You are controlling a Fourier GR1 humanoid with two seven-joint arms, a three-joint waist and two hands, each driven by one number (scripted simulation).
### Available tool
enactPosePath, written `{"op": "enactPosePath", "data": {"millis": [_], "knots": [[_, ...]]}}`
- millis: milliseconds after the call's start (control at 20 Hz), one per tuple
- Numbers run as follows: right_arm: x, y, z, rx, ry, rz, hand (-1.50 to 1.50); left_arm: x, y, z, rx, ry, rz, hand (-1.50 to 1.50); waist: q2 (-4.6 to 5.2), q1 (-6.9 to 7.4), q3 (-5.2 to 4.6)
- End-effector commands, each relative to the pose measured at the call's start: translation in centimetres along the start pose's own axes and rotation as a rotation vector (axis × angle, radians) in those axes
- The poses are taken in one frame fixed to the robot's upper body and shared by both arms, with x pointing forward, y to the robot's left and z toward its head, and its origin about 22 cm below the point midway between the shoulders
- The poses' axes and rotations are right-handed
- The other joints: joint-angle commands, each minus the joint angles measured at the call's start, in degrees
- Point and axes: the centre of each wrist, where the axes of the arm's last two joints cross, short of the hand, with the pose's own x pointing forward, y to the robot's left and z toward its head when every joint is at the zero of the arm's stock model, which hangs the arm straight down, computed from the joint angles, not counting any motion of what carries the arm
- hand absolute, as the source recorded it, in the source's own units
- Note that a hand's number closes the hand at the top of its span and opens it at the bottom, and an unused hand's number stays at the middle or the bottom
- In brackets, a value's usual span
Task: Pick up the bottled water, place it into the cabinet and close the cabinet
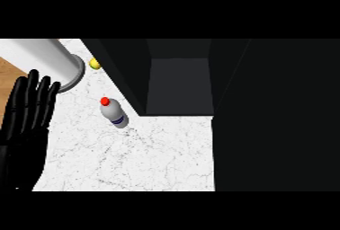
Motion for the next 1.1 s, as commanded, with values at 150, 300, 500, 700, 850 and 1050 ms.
{"op": "enactPosePath", "data": {"millis": [150, 300, 500, 700, 850, 1050], "knots": [[0.3, -0.6, 1.0, 0.079, -0.043, 0.04, -1.5, -0.5, -2.4, -2.7, -0.287, -0.055, 0.063, -1.5, -1.05, -1.9, -2.24], [-1.1, 1.7, 2.4, 0.057, 0.167, -0.225, -1.5, -4.3, -4.1, 0.4, -0.258, 0.322, 0.289, -1.5, 0.2, -2.26, -2.09], [0.8, 0.3, 4.1, 0.082, 0.232, -0.294, -1.5, -4.1, -2.4, -0.5, -0.269, 0.419, 0.345, -1.5, -1.25, -1.92, -2.22], [1.2, 1.5, 6.4, 0.068, 0.238, -0.315, -1.5, -3.1, -1.8, -0.9, -0.284, 0.447, 0.371, -1.5, -1.28, -0.99, -2.24], [2.5, 0.1, 6.9, 0.05, 0.245, -0.325, -1.5, -2.8, 1.7, -0.5, -0.265, 0.441, 0.367, -1.5, -1.25, -0.84, -2.25], [0.5, 1.2, 8.0, 0.072, 0.252, -0.325, -1.5, -2.2, 2.2, 0.8, -0.272, 0.46, 0.347, -1.5, -1.27, -0.72, -2.24]]}}
